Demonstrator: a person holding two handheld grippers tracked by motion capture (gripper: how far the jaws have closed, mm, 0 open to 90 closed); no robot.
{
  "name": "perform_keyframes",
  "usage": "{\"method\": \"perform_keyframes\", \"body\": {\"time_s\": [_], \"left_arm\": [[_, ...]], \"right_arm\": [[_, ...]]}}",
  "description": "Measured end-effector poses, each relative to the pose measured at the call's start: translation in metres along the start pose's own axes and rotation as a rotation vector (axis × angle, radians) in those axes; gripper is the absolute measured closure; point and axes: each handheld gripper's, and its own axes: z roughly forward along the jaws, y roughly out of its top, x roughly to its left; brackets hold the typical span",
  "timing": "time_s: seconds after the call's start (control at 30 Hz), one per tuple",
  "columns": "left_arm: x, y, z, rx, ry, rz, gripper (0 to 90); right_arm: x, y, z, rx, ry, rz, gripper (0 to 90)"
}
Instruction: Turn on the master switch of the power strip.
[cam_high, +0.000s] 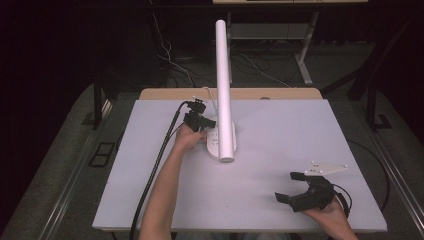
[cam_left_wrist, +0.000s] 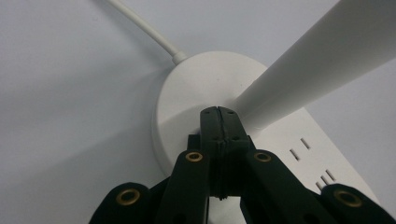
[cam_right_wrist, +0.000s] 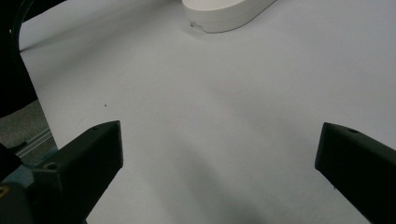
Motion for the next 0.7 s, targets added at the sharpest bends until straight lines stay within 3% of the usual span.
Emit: {"method": "perform_keyframes", "body": {"time_s": [0.03,0.07,0.1,0.17,0.47,0.7], "left_arm": [[-0.0014,0.0,0.0013,-0.019,-0.001,-0.024,90.0],[0.001,0.0005,-0.0004,0.006,-0.004,0.007,90.0],[-0.0013,-0.0001,0.0015,-0.022,-0.004,-0.021,90.0],[0.0008,-0.0004,-0.0002,-0.004,-0.007,0.005,90.0],[-0.0002,-0.0016,-0.0001,-0.042,-0.013,-0.036,90.0],[-0.0007,-0.0014,-0.0054,-0.029,0.031,0.066,89.7]], "right_arm": [[-0.0002,-0.0001,0.0,-0.002,0.001,0.001,0.3],[-0.0003,-0.0001,0.0001,-0.002,0.0,0.001,0.3],[-0.0004,-0.0001,0.0001,-0.001,0.0,0.002,0.3],[-0.0005,-0.0001,0.0002,-0.001,0.0,0.002,0.3],[-0.0004,-0.0002,-0.0007,-0.005,0.0,0.004,0.3],[-0.0016,-0.0003,-0.001,-0.009,0.003,0.009,0.3]]}}
